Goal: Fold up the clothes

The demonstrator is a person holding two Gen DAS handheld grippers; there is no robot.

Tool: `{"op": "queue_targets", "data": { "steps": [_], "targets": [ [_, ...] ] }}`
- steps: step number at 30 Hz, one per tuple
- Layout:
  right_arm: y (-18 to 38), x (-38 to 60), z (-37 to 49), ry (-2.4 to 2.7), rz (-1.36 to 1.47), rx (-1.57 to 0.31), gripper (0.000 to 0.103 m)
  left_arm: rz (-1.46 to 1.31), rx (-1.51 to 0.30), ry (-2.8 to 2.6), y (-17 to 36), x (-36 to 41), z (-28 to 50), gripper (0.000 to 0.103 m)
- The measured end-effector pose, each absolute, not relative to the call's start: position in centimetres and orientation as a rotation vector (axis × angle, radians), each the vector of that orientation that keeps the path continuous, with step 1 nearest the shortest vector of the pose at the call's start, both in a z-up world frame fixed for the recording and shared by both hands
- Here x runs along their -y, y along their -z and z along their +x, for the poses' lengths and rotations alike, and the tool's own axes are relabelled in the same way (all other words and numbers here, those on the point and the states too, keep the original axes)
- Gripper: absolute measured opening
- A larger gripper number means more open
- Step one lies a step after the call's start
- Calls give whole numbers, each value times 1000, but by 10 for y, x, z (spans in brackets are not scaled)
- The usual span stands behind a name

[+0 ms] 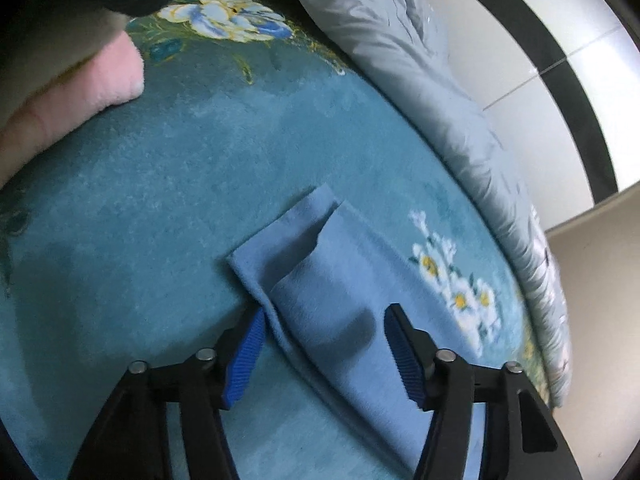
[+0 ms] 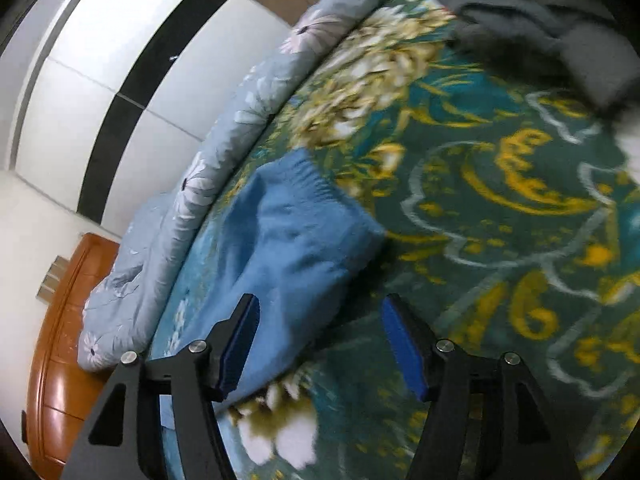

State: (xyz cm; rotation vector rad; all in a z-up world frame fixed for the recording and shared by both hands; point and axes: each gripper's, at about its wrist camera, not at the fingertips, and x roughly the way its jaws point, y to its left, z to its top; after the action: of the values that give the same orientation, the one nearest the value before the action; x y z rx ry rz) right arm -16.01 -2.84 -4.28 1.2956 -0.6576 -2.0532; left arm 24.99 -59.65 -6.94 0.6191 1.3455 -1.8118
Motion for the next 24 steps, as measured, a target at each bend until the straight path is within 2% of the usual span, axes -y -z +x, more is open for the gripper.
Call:
{"op": "queue_targets", "data": {
  "steps": [1,2,3,4,6,7,8,17,24],
  "targets": [
    [43,36,-162,2046,1291,658,65,611,-1348,1796,70,598,251,46],
    [43,41,-164,2041,1287,663,65,599,-1354,1781,70,598,252,37],
    [43,42,-167,2040,1286,675,65,576,-1369,1774,71,600,253,22],
    [42,42,-169,2040,1284,687,65,546,-1398,1772,72,602,256,15],
    [41,43,-173,2039,1280,712,47,525,-1423,1767,71,604,259,9],
    [40,43,-175,2039,1278,724,18,511,-1428,1774,68,604,260,9],
    [40,44,-178,2039,1276,736,10,497,-1434,1781,65,604,262,9],
    [37,8,-168,2032,1275,752,7,405,-1471,1919,1,553,310,8],
    [43,-35,-148,2022,1307,724,7,506,-1309,1928,8,510,331,8]
  ]
}}
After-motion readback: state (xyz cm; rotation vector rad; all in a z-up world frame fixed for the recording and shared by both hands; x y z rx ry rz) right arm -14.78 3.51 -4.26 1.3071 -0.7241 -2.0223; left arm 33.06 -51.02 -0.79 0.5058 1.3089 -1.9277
